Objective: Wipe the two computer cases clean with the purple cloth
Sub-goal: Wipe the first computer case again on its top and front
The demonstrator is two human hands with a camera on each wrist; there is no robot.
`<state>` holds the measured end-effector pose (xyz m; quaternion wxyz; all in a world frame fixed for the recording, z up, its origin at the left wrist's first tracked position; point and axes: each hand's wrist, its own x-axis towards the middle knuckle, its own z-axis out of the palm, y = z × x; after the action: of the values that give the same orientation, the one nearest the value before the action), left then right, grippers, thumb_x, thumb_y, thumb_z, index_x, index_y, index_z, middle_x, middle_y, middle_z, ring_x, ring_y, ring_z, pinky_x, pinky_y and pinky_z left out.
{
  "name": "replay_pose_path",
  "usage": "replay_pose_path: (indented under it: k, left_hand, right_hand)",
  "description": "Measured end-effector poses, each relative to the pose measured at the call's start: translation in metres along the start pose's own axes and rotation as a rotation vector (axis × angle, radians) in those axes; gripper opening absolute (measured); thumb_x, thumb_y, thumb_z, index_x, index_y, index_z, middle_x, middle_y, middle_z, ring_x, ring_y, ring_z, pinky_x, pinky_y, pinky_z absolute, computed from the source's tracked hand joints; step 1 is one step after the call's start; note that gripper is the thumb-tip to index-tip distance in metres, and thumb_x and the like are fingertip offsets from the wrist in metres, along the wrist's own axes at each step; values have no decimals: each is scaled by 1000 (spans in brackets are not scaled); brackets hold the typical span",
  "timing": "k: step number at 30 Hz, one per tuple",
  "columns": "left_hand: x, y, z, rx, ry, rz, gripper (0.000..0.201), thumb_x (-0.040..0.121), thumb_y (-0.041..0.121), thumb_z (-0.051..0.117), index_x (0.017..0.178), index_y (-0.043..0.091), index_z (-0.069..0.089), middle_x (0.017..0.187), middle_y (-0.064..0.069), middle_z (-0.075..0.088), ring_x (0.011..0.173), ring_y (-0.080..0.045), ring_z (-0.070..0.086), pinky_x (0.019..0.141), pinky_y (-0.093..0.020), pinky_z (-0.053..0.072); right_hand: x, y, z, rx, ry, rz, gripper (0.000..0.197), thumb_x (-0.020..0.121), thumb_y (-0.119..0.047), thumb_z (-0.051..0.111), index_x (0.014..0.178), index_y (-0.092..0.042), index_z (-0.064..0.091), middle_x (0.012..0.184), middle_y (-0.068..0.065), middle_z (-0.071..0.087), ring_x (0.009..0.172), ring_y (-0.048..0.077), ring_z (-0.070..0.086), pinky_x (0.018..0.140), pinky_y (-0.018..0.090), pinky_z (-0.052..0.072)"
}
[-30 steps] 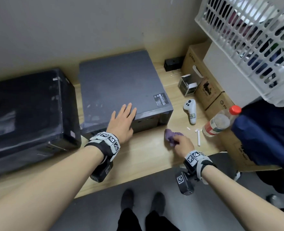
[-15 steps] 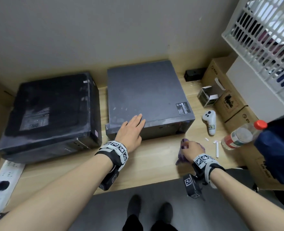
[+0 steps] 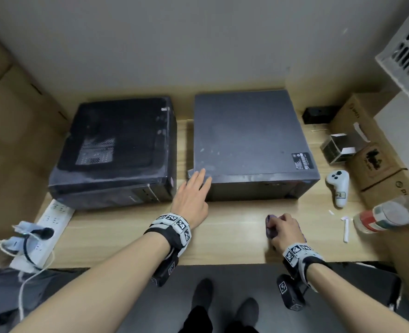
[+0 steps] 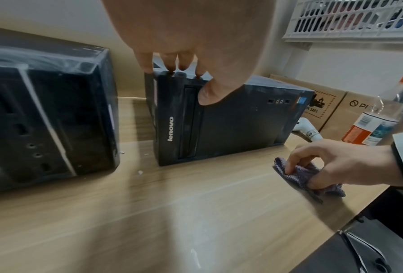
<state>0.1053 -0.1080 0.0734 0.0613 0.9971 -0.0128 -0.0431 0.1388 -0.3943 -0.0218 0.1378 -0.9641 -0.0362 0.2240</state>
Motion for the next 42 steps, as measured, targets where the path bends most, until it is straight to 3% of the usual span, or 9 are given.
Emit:
replay_pose_path:
  k: [3,7,12,17,25,27,31,37,42]
  left_hand:
    - [-13,-9,0,-18,-2,-34,69,85,14,49,150,14,28,161,-8,13,149,-22,13,118,-40,22]
    - [-26,-24,0,-56,-11,-75,69,85,13,47,150,14,25,161,-6,15,148,-20,14,116,-39,27]
    - [-50,-53,-12,-94,1,-171,63,88,14,44,148,15,27,160,-3,19,147,-20,18,114,-38,29]
    - [-81,-100,-31,-98,-10,-313,65,89,15,43,151,14,25,162,-3,14,148,-19,14,116,-39,27]
    - [-75,-194,-62,-114,-58,-293,64,91,17,46,151,14,25,162,-3,14,148,-18,15,116,-36,26]
    - [-63,-216,-63,-112,-74,-244,65,89,17,46,151,15,25,162,-4,15,148,-19,16,116,-37,26]
    - [-33,-254,-56,-76,-149,-105,71,91,36,51,153,18,21,162,-5,11,149,-19,12,117,-38,25]
    - [17,-285,-61,-86,-186,-21,61,98,50,36,153,27,23,163,-2,8,150,-20,9,118,-44,21]
    - [67,-301,-77,-46,-252,-26,70,94,57,43,153,29,20,163,-2,2,150,-22,6,116,-48,22]
  right_hand:
    - [0,-15,6,80,-5,-69,24,69,-12,60,75,-35,56,92,-8,40,94,22,48,73,32,45]
    - [-3,-50,0,184,7,-145,19,77,-10,65,92,-22,68,97,0,48,95,27,56,74,26,38]
    - [-17,-128,-22,405,78,-383,23,77,-8,72,90,-28,70,93,-8,54,77,0,54,66,3,37]
    - [-19,-224,-45,504,97,-554,30,74,-9,70,95,-31,71,95,-10,56,84,8,56,78,21,44]
    - [7,-323,-60,446,225,-611,39,80,-18,68,120,-21,69,110,-3,61,99,16,60,89,30,49]
    - [11,-338,-42,252,115,-619,43,89,-22,62,132,-16,61,133,2,56,121,22,54,103,33,43]
    - [3,-341,9,-119,99,-646,63,98,-44,37,153,-13,30,164,6,14,150,24,14,123,34,14]
    - [-9,-344,16,-218,87,-534,75,96,-62,2,158,-20,12,165,-2,-2,152,14,-5,124,37,8]
    - [19,-356,-10,-184,-28,-544,95,81,-69,-18,157,-18,7,163,-4,-9,150,10,-13,124,35,-1]
